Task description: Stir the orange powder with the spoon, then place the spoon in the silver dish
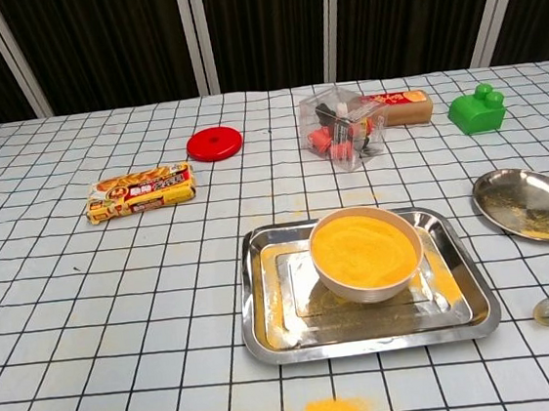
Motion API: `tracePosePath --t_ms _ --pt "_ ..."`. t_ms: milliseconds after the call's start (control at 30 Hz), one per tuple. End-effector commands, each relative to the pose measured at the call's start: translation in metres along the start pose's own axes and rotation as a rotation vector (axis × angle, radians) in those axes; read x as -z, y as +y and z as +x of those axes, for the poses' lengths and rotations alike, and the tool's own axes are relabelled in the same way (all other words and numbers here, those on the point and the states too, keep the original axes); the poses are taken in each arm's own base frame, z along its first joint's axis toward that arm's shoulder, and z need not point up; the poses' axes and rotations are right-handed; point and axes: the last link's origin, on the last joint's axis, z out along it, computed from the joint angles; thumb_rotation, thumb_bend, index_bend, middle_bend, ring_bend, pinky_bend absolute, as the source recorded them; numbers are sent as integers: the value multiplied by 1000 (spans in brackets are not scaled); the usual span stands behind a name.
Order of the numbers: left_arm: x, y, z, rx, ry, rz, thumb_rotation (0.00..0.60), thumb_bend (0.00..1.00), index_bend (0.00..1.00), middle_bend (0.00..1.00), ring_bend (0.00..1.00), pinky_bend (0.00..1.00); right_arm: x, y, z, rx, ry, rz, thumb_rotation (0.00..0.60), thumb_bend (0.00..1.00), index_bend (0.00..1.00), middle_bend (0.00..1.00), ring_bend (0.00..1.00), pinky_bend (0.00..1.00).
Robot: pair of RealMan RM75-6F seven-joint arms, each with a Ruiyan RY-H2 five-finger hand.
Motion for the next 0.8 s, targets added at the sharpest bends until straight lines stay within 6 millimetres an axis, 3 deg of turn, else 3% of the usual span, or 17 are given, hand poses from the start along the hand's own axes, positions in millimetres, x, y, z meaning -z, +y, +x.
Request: tracePosePath --t_ms 33,300,467,800 --pt "0 0 0 0 1 0 600 0 0 0 0 0 -1 0 7 -20 23 -3 600 421 584 143 0 0" --pt "0 0 0 1 -1 0 600 0 0 0 0 0 -5 -1 29 -60 71 -17 600 421 584 143 0 0" --pt "0 0 0 3 -1 1 600 0 0 0 0 0 -12 -12 47 -67 103 -2 600 421 584 144 0 0" --pt "0 0 0 8 -11 3 600 0 0 0 0 0 -25 -73 77 -34 131 109 600 421 584 146 0 0"
